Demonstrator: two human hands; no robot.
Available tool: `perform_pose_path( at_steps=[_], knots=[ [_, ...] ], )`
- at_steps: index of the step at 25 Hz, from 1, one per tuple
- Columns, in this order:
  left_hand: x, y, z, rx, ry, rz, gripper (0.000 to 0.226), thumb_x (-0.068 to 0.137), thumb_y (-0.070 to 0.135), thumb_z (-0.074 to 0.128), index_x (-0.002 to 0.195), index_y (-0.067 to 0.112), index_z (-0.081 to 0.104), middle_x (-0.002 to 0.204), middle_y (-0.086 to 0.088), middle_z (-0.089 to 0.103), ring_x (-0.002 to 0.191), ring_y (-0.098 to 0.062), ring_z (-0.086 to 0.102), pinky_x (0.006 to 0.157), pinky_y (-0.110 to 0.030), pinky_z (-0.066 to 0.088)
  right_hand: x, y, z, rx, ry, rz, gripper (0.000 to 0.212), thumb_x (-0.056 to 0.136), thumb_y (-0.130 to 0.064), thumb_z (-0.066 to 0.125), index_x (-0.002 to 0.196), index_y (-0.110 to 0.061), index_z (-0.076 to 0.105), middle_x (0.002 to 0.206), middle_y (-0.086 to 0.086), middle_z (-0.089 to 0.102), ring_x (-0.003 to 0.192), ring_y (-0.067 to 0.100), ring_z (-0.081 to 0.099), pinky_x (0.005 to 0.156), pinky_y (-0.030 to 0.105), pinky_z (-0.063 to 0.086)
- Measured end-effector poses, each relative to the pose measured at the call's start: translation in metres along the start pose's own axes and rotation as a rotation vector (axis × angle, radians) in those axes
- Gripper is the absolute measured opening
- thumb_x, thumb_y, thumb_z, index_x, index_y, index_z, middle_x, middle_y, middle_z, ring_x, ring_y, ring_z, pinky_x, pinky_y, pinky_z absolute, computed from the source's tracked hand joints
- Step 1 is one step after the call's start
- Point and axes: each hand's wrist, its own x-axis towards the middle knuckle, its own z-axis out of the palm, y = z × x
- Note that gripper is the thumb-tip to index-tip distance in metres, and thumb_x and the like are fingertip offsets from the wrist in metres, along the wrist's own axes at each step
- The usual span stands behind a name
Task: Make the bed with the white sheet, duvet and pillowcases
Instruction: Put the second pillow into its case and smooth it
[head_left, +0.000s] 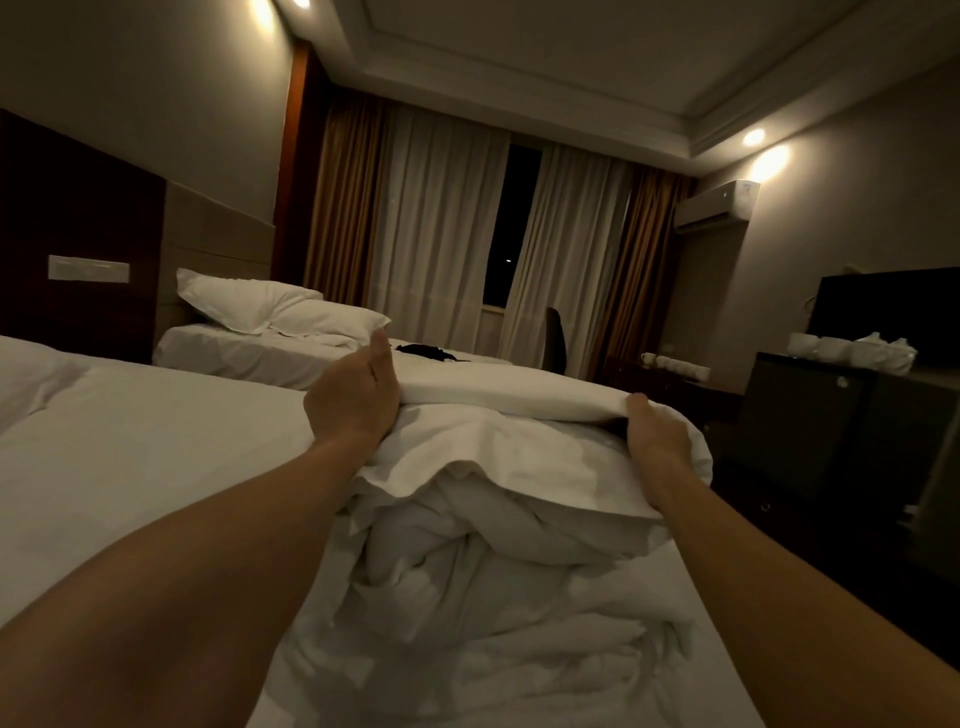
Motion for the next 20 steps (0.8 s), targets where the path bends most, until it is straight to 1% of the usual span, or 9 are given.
perform_pose_path(
  at_steps=[2, 4, 6, 8, 10, 14, 17, 18, 20],
  knots=[
    [-0.005, -0.003, 0.0, -0.003, 0.02, -0.013, 0.064, 0.107, 0.05, 0.017, 0.079, 0.014, 0.062, 0.074, -0.004, 0.055, 0.071, -0.026, 0.053, 0.067, -0.035, 0.041, 0.0, -0.003, 0.005, 0.105, -0.095, 0.067, 0.057, 0.101, -0.052, 0.045, 0.14, -0.011, 0.049, 0.124, 0.014, 0.06, 0.106, 0.03, 0.057, 0.095, 0.04, 0.045],
    [-0.006, -0.007, 0.001, 0.018, 0.029, -0.03, 0.067, 0.107, 0.048, 0.017, 0.079, 0.01, 0.063, 0.073, -0.007, 0.056, 0.07, -0.027, 0.053, 0.067, -0.036, 0.041, 0.0, -0.004, 0.007, 0.23, -0.199, 0.179, 0.06, 0.098, -0.058, 0.047, 0.139, -0.016, 0.048, 0.124, 0.013, 0.061, 0.11, 0.031, 0.059, 0.098, 0.041, 0.047],
    [-0.007, -0.007, -0.001, 0.049, 0.023, -0.08, 0.069, 0.107, 0.049, 0.014, 0.069, 0.009, 0.056, 0.071, -0.012, 0.057, 0.068, -0.029, 0.053, 0.066, -0.037, 0.042, 0.004, -0.002, 0.007, 0.268, -0.234, 0.229, 0.064, 0.093, -0.065, 0.049, 0.136, -0.017, 0.049, 0.122, 0.012, 0.062, 0.111, 0.032, 0.059, 0.102, 0.044, 0.047],
    [-0.005, -0.003, -0.002, 0.077, 0.003, -0.129, 0.07, 0.106, 0.051, 0.01, 0.06, 0.012, 0.047, 0.07, -0.013, 0.057, 0.068, -0.03, 0.053, 0.066, -0.037, 0.041, 0.006, -0.002, 0.002, 0.274, -0.23, 0.214, 0.057, 0.093, -0.065, 0.051, 0.124, -0.017, 0.049, 0.117, 0.012, 0.061, 0.111, 0.031, 0.059, 0.104, 0.046, 0.046],
    [0.003, 0.0, -0.005, 0.064, -0.004, -0.149, 0.073, 0.105, 0.053, 0.007, 0.059, 0.013, 0.047, 0.071, -0.015, 0.058, 0.069, -0.03, 0.055, 0.067, -0.037, 0.043, 0.011, -0.003, -0.007, 0.212, -0.142, 0.119, 0.047, 0.098, -0.056, 0.048, 0.124, -0.017, 0.051, 0.113, 0.011, 0.061, 0.108, 0.03, 0.059, 0.102, 0.044, 0.047],
    [0.016, 0.003, -0.004, 0.016, 0.016, -0.158, 0.079, 0.104, 0.055, 0.005, 0.067, 0.007, 0.055, 0.073, -0.016, 0.058, 0.072, -0.03, 0.054, 0.069, -0.038, 0.043, 0.015, 0.026, -0.023, 0.001, 0.1, -0.075, 0.048, 0.102, -0.039, 0.036, 0.124, -0.004, 0.059, 0.106, 0.014, 0.062, 0.099, 0.031, 0.057, 0.095, 0.044, 0.048],
    [0.006, 0.006, -0.002, 0.025, 0.027, -0.14, 0.075, 0.105, 0.054, 0.008, 0.06, 0.012, 0.05, 0.069, -0.014, 0.056, 0.069, -0.029, 0.053, 0.067, -0.037, 0.04, 0.008, 0.047, -0.022, -0.075, 0.1, -0.106, 0.048, 0.103, -0.033, 0.032, 0.116, 0.001, 0.063, 0.093, 0.015, 0.062, 0.092, 0.031, 0.057, 0.092, 0.046, 0.049],
    [0.003, 0.006, -0.002, 0.032, 0.035, -0.141, 0.074, 0.106, 0.053, 0.009, 0.06, 0.013, 0.049, 0.068, -0.013, 0.055, 0.069, -0.029, 0.052, 0.066, -0.037, 0.039, 0.008, 0.046, -0.02, -0.046, 0.06, -0.085, 0.05, 0.104, -0.034, 0.031, 0.121, 0.0, 0.062, 0.097, 0.016, 0.063, 0.095, 0.032, 0.057, 0.094, 0.047, 0.048],
    [-0.003, 0.004, -0.004, 0.038, 0.044, -0.143, 0.071, 0.106, 0.051, 0.011, 0.064, 0.011, 0.051, 0.071, -0.011, 0.054, 0.07, -0.028, 0.051, 0.067, -0.037, 0.037, 0.006, 0.037, -0.012, 0.023, -0.078, 0.033, 0.058, 0.104, -0.049, 0.029, 0.137, -0.007, 0.052, 0.121, 0.018, 0.061, 0.112, 0.035, 0.056, 0.104, 0.049, 0.044]
  ],
)
